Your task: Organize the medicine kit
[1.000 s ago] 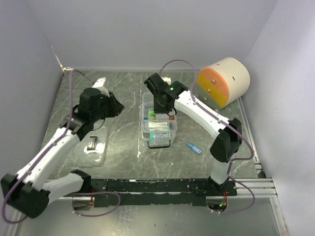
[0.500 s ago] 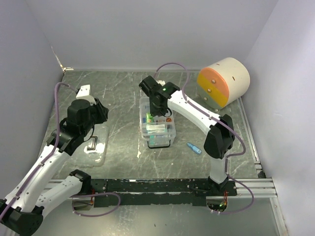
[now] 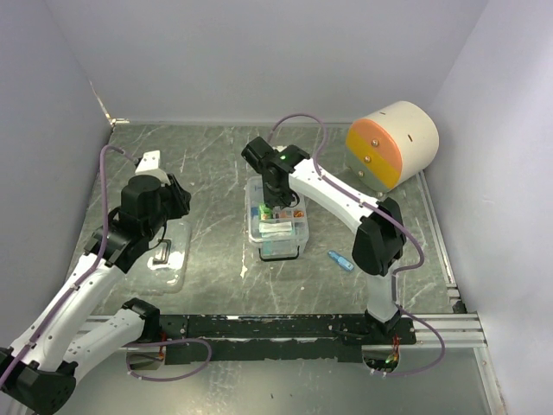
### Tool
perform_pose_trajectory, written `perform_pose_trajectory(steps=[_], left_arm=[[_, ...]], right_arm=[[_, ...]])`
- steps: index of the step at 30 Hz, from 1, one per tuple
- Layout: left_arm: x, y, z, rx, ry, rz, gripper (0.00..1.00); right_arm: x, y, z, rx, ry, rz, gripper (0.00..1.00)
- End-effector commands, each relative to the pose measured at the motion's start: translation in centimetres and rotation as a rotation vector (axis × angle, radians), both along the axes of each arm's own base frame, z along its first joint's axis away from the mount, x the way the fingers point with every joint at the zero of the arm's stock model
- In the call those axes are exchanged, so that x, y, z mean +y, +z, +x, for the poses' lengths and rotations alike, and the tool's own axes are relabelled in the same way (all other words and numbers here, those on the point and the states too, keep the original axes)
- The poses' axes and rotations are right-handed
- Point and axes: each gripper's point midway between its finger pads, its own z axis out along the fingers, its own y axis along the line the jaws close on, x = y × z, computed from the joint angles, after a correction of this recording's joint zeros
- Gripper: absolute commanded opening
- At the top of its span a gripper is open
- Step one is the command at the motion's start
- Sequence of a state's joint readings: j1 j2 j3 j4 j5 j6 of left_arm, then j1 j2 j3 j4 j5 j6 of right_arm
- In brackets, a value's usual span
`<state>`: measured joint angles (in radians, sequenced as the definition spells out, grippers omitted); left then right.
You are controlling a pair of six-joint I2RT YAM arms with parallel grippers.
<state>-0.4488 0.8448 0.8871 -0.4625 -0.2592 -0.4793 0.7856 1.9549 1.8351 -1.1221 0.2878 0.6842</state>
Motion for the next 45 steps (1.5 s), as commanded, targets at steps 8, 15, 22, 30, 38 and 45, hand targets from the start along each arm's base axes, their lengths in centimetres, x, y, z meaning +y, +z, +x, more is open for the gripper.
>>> perform_pose_trajectory(steps=[8, 15, 22, 30, 38, 45], left_arm=[[-0.2, -0.2, 0.0, -0.001, -0.002, -0.013, 0.37], [-0.1, -0.2, 0.0, -0.002, 0.002, -0.011, 0.38], [-0.2, -0.4, 0.1, 0.004, 0.003, -0.010, 0.38], [-0.3, -0.7, 0.1, 0.013, 0.000, -0.012, 0.38], [-0.4, -0.8, 0.1, 0.017, -0.001, -0.018, 0.39], [-0.8, -1.0, 0.2, 0.025, -0.004, -0.037, 0.51]], right_arm=[[0.3, -0.2, -0.4, 0.020, 0.005, 0.020, 0.00], [0.6, -0.9, 0.0, 0.026, 0.006, 0.030, 0.00], [-0.5, -2.2, 0.0, 0.049, -0.007, -0.005, 0.00], [-0.8, -3.0, 0.2, 0.056, 0.003, -0.009, 0.01], [-0.6, -2.4, 0.4, 0.021, -0.010, 0.031, 0.17], [-1.3, 2.1, 0.8, -0.080, -0.054, 0.081, 0.35]])
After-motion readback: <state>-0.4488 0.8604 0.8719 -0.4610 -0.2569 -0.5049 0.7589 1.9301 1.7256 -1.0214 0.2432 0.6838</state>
